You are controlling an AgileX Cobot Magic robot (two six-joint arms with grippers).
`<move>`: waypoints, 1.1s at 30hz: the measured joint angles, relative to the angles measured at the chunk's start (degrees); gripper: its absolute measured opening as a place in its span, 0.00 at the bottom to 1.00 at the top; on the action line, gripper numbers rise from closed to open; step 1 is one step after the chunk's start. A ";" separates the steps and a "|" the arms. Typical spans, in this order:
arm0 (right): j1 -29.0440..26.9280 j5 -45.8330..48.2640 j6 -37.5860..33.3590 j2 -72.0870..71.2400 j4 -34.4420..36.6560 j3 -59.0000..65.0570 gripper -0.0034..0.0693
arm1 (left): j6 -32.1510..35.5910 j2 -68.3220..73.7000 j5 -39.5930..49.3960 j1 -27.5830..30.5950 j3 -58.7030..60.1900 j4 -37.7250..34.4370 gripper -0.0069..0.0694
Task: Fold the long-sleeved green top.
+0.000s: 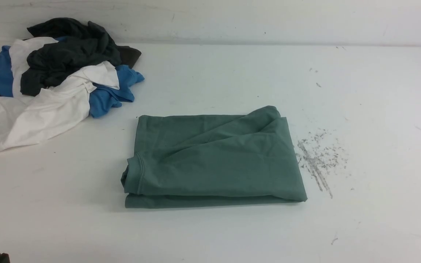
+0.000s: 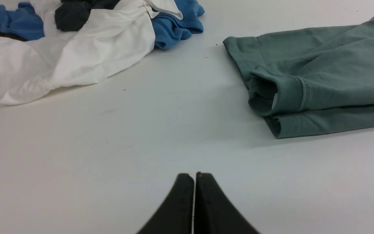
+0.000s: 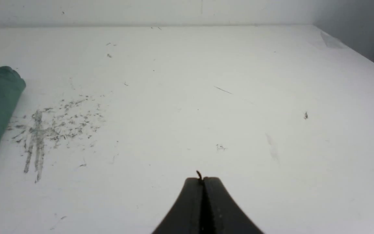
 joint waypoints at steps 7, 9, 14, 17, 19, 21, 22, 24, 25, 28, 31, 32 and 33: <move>2.44 0.15 0.00 0.00 0.18 -0.05 0.03 | 0.00 0.00 0.00 0.00 -0.04 0.00 0.09; 3.17 0.20 0.00 0.00 0.23 -0.05 0.03 | 0.00 0.00 0.00 0.00 -0.04 0.00 0.09; 3.48 0.20 0.00 0.00 0.23 -0.05 0.03 | 0.00 0.00 0.00 0.00 -0.04 0.00 0.09; 3.48 0.20 0.00 0.00 0.23 -0.05 0.03 | 0.00 0.00 0.00 0.00 -0.04 0.00 0.09; 3.48 0.20 0.00 0.00 0.23 -0.05 0.03 | 0.00 0.00 0.00 0.00 -0.04 0.00 0.09; 3.48 0.20 0.00 0.00 0.23 -0.05 0.03 | 0.00 0.00 0.00 0.00 -0.04 0.00 0.09; 3.48 0.20 0.00 0.00 0.23 -0.05 0.03 | 0.00 0.00 0.00 0.00 -0.04 0.00 0.09; 3.48 0.20 0.00 0.00 0.23 -0.05 0.03 | 0.00 0.00 0.00 0.00 -0.04 0.00 0.09; 3.48 0.20 0.00 0.00 0.23 -0.05 0.03 | 0.00 0.00 0.00 0.00 -0.04 0.00 0.09; 3.48 0.20 0.00 0.00 0.23 -0.05 0.03 | 0.00 0.00 0.00 0.00 -0.04 0.00 0.09; 3.48 0.20 0.00 0.00 0.23 -0.05 0.03 | 0.00 0.00 0.00 0.00 -0.04 0.00 0.09; 3.48 0.20 0.00 0.00 0.23 -0.05 0.03 | 0.00 0.00 0.00 0.00 -0.04 0.00 0.09; 3.48 0.20 0.00 0.00 0.23 -0.05 0.03 | 0.00 0.00 0.00 0.00 -0.04 0.00 0.09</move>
